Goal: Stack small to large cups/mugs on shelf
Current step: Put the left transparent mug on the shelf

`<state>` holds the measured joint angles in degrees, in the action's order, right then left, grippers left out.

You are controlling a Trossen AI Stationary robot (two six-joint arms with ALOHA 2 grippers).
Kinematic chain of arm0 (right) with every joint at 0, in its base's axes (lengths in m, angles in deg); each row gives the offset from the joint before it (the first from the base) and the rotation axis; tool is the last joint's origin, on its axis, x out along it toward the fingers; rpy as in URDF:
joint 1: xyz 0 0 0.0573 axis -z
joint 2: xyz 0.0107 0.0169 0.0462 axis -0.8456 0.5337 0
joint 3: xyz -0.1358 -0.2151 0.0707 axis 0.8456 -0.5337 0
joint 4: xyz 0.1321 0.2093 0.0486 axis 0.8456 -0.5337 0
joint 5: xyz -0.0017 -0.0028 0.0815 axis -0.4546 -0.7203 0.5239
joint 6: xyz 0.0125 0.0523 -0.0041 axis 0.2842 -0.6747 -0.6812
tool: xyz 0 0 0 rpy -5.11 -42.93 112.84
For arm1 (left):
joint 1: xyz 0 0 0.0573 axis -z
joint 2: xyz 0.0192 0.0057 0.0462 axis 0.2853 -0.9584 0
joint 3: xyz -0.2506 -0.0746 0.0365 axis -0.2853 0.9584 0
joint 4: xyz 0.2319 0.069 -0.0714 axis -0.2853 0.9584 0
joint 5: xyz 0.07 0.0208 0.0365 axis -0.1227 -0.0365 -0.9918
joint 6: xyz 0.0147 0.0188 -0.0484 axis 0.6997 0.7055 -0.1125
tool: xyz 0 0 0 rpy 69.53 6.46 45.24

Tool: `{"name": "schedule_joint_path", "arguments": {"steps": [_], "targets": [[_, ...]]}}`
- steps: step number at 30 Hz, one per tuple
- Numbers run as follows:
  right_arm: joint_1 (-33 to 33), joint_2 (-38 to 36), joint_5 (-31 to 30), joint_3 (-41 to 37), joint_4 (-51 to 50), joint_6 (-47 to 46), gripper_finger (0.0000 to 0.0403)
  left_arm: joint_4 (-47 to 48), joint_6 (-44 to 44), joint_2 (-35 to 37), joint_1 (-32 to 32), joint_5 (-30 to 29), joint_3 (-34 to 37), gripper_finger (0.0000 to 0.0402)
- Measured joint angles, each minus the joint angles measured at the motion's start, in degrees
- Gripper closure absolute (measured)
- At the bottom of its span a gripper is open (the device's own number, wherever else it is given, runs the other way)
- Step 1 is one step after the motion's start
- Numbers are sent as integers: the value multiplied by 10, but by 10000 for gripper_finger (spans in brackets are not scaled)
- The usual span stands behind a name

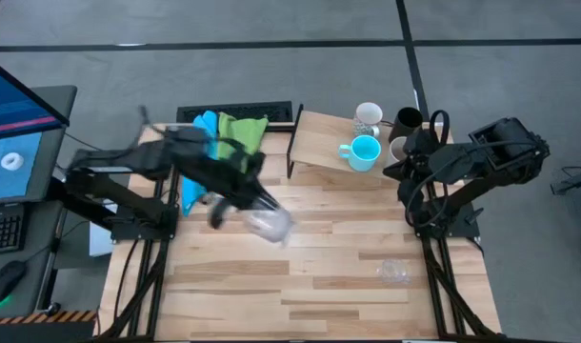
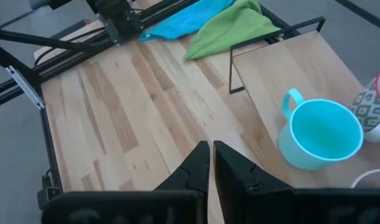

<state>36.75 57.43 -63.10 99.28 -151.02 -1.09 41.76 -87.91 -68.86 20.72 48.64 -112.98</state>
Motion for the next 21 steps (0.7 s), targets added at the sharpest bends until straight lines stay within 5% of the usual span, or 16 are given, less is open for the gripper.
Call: {"name": "schedule_joint_path", "arguments": {"steps": [11, 21], "targets": [[0, 1, -11, 0, 0, 2, 360, -153, 76, 105, 64, 46, -2, 401], [6, 1, -11, 0, 1, 2, 360, -131, 110, 127, 94, 37, -2, 401]]}}
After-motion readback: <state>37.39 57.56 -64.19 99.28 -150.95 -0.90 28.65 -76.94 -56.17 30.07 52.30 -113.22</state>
